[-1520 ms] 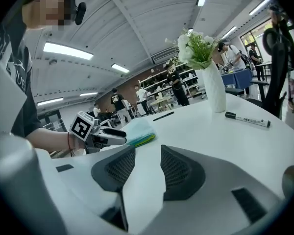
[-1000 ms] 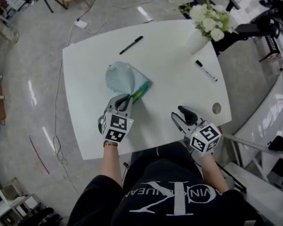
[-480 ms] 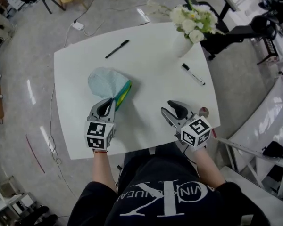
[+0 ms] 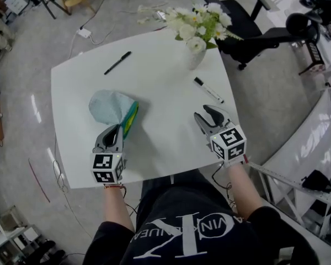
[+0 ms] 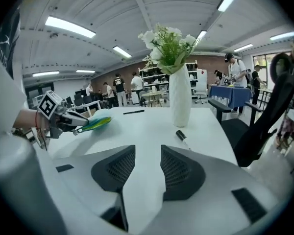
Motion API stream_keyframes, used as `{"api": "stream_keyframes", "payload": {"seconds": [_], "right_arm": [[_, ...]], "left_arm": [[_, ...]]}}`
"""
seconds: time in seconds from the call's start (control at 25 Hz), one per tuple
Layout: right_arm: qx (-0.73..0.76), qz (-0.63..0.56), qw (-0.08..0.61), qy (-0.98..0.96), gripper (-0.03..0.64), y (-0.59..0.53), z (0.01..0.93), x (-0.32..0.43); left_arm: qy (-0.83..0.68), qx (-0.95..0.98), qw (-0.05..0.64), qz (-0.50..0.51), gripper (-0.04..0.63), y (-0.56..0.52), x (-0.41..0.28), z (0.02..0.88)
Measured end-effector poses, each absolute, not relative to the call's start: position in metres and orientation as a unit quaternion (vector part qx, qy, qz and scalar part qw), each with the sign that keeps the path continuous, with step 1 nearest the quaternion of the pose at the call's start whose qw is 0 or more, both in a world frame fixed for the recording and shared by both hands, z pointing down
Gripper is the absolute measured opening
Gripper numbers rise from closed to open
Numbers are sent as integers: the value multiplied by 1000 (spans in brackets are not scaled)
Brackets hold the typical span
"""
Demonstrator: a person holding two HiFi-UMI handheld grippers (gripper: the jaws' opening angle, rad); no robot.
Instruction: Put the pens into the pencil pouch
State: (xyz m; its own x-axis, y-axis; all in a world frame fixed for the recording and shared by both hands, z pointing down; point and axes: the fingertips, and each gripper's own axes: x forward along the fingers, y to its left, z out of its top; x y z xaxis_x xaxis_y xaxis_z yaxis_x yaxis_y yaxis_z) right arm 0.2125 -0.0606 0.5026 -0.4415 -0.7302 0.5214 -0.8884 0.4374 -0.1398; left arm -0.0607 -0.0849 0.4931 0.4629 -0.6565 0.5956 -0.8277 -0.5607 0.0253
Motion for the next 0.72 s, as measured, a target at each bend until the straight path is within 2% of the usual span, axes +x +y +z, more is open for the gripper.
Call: {"api": "stream_keyframes", "payload": {"seconds": [0.36, 0.72], "right_arm": [[532, 170, 269, -784, 169, -92, 517, 286], [507, 221, 320, -769, 158, -96, 552, 302]], "left_arm": [[-486, 816, 173, 263, 8, -84, -60, 490], [-498, 807, 177, 264, 8, -78, -54, 493]]}}
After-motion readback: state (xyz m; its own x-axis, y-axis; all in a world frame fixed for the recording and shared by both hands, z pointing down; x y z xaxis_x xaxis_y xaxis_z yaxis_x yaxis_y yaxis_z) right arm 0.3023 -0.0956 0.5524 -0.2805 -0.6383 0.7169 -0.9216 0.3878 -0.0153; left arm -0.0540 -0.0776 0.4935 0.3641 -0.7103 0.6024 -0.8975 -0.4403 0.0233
